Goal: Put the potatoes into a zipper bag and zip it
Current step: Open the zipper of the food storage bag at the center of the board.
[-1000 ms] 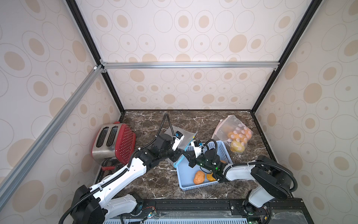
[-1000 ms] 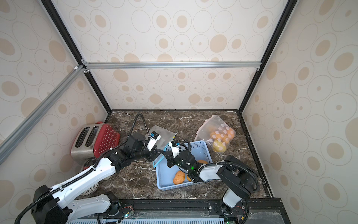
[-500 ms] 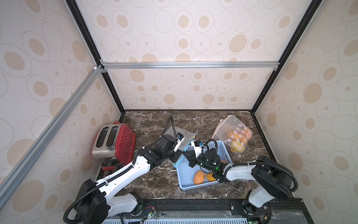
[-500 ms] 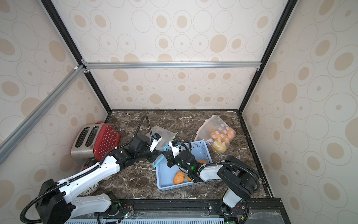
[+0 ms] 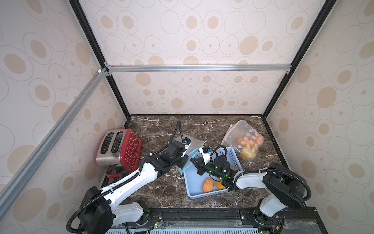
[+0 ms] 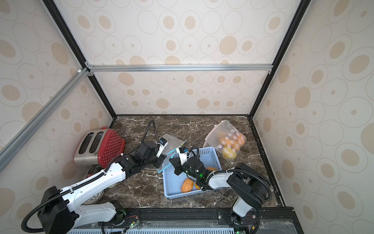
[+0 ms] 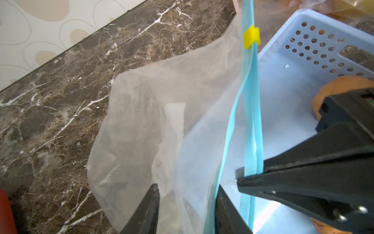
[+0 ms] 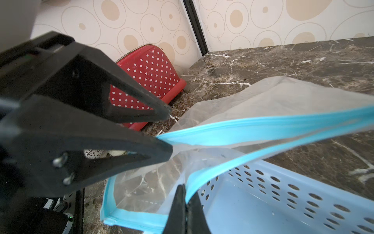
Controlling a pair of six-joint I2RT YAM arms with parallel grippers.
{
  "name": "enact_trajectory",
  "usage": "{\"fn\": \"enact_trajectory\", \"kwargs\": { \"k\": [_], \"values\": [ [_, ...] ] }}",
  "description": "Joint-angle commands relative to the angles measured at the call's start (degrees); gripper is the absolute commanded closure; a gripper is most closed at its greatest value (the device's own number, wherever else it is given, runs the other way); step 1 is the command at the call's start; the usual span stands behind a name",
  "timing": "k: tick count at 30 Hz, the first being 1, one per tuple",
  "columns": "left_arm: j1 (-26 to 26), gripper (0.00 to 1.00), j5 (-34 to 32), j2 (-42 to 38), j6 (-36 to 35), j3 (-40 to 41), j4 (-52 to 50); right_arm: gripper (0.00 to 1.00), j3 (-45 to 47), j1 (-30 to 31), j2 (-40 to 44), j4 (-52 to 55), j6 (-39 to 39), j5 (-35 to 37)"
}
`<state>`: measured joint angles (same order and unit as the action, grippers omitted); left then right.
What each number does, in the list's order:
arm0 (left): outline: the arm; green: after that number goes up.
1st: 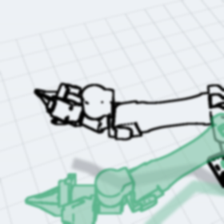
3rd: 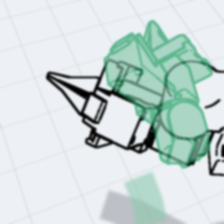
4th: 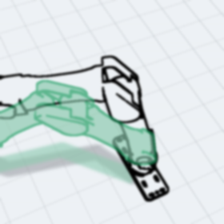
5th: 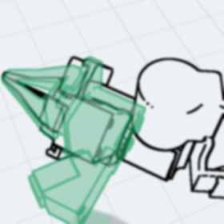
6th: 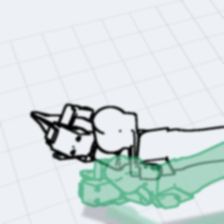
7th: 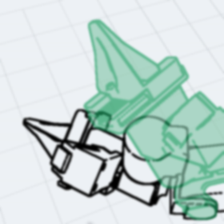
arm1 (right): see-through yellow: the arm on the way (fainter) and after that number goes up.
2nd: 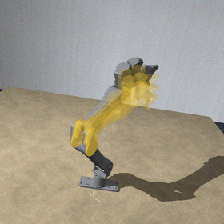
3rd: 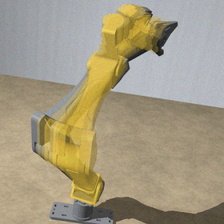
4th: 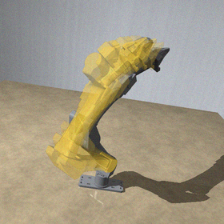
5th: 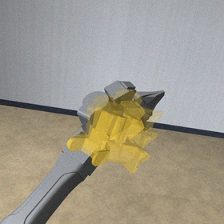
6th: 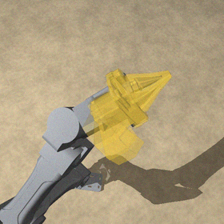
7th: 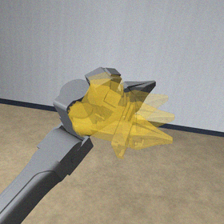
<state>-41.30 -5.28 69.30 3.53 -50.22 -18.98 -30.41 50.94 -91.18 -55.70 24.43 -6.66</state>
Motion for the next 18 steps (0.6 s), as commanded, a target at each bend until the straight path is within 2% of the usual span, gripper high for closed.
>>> {"fn": "enact_trajectory", "kwargs": {
  "k": [1,4,8,13,16,18],
  "values": [
    [-0.53,0.58,-3.46,-0.36,-1.22,-3.13,2.71,1.00,-0.39,-0.34,0.38,-0.85,0.09,-1.56],
    [-0.47,0.58,-3.76,2.18,-1.68,-4.91,3.04,1.00,-0.36,-0.33,0.48,-0.50,0.00,-2.26],
    [-0.52,0.58,-0.85,5.58,-2.05,-6.76,3.12,1.00,-0.51,-0.36,0.47,-0.37,-0.13,-2.56],
    [-0.51,0.58,-0.39,6.21,-1.47,-7.13,3.69,1.00,-0.87,-0.37,0.33,0.33,0.02,-3.64],
    [-0.46,0.63,-0.76,5.72,-1.16,-6.89,4.46,1.00,-0.66,-0.30,0.34,0.33,-0.08,-3.80],
    [-0.49,0.70,-1.18,5.91,-1.24,-6.82,4.40,1.00,-0.53,-0.36,0.59,0.34,-0.24,-3.68]
  ]
}}
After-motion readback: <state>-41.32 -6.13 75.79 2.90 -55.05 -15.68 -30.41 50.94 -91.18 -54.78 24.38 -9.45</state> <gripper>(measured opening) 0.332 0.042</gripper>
